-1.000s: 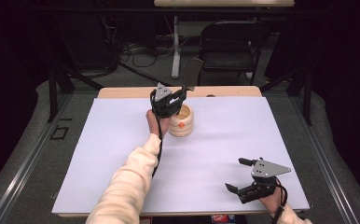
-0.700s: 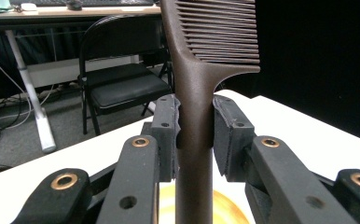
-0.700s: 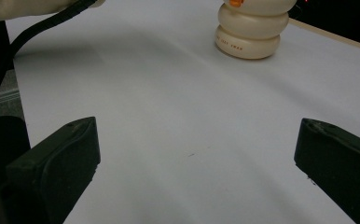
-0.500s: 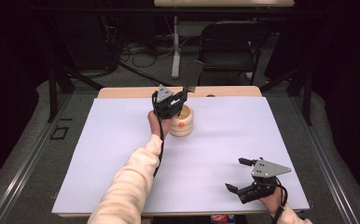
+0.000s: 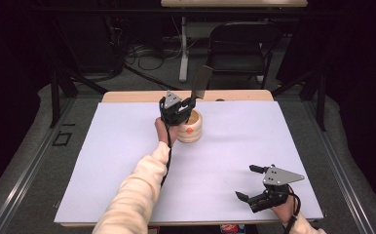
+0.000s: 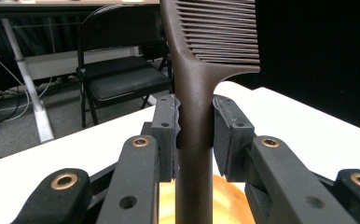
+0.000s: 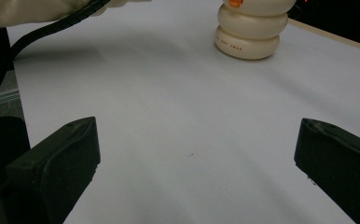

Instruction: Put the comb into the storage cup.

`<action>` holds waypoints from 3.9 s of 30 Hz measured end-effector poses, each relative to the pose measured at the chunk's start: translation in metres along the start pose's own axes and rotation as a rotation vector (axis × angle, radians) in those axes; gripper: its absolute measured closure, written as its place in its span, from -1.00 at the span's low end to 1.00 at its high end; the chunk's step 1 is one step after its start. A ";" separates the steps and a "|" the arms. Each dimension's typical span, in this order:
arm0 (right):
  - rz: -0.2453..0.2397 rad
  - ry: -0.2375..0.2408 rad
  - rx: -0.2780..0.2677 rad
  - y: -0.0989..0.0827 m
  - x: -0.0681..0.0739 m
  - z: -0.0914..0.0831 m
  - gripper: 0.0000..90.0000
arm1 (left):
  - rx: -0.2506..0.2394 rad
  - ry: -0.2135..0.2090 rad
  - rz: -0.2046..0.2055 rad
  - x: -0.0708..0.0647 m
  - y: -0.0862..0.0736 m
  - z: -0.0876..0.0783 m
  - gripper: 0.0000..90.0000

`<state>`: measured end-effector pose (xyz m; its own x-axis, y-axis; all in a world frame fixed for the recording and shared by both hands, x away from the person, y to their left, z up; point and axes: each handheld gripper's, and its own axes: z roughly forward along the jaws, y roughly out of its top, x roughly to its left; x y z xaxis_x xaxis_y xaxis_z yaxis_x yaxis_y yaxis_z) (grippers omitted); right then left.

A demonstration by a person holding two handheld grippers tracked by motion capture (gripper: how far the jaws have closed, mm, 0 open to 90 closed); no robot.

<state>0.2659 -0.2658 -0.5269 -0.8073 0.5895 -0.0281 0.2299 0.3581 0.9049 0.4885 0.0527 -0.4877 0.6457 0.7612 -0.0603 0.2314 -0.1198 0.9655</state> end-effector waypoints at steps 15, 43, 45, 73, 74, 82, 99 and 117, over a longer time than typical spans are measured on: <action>-0.002 -0.001 -0.002 0.000 0.000 0.000 -1.00 | 0.035 -0.003 0.000 -0.001 -0.010 0.001 0.60; -0.001 -0.001 0.000 0.000 0.000 0.000 -1.00 | 0.094 -0.017 0.024 -0.001 -0.015 0.001 0.60; 0.000 -0.002 -0.001 0.000 0.000 0.000 -1.00 | 0.099 -0.017 0.025 -0.001 -0.014 0.001 0.60; -0.001 -0.002 0.001 0.000 0.000 0.000 -1.00 | 0.146 -0.026 0.043 -0.001 -0.016 0.001 0.60; -0.001 -0.001 0.000 0.000 0.000 0.001 -1.00 | 0.146 -0.026 0.044 -0.001 -0.017 0.001 0.60; -0.001 -0.002 0.001 0.000 0.000 0.001 -1.00 | 0.164 -0.026 0.049 -0.001 -0.018 0.001 0.60; -0.002 -0.002 0.001 0.000 0.000 0.000 -1.00 | 0.192 -0.026 0.056 -0.001 -0.020 0.002 0.59; -0.001 -0.002 0.001 0.000 0.000 0.001 -1.00 | 0.169 -0.066 0.043 0.001 -0.008 -0.012 -0.18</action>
<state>0.2662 -0.2654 -0.5270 -0.8062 0.5909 -0.0302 0.2294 0.3593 0.9046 0.4788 0.0620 -0.4925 0.7027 0.7103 -0.0414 0.3175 -0.2610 0.9116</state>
